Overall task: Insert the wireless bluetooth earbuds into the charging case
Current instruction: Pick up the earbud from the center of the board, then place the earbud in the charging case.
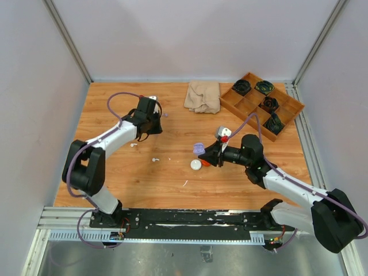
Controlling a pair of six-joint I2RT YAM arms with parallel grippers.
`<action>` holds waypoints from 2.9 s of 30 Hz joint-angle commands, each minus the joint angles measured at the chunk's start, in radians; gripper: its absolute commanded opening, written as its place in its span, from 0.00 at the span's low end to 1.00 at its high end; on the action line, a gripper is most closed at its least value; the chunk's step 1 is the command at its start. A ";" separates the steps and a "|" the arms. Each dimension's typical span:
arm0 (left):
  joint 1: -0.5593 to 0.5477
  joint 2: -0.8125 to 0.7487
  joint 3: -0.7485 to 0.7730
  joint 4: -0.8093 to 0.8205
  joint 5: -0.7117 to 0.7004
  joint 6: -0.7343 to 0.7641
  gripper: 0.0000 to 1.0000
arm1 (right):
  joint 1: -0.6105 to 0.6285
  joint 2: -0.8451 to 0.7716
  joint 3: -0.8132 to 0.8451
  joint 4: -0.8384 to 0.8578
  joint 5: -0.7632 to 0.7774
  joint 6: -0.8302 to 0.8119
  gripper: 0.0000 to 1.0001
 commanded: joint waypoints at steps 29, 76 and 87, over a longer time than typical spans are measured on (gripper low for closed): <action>-0.406 -0.680 -0.400 0.608 -0.016 -0.426 0.14 | 0.044 -0.005 -0.069 0.494 0.081 -0.174 0.01; -0.576 -0.577 -0.441 0.915 -0.143 -0.551 0.14 | 0.067 -0.005 -0.125 0.672 0.160 -0.148 0.01; -0.594 -0.559 -0.449 0.911 -0.156 -0.555 0.16 | 0.067 -0.018 -0.137 0.682 0.173 -0.155 0.01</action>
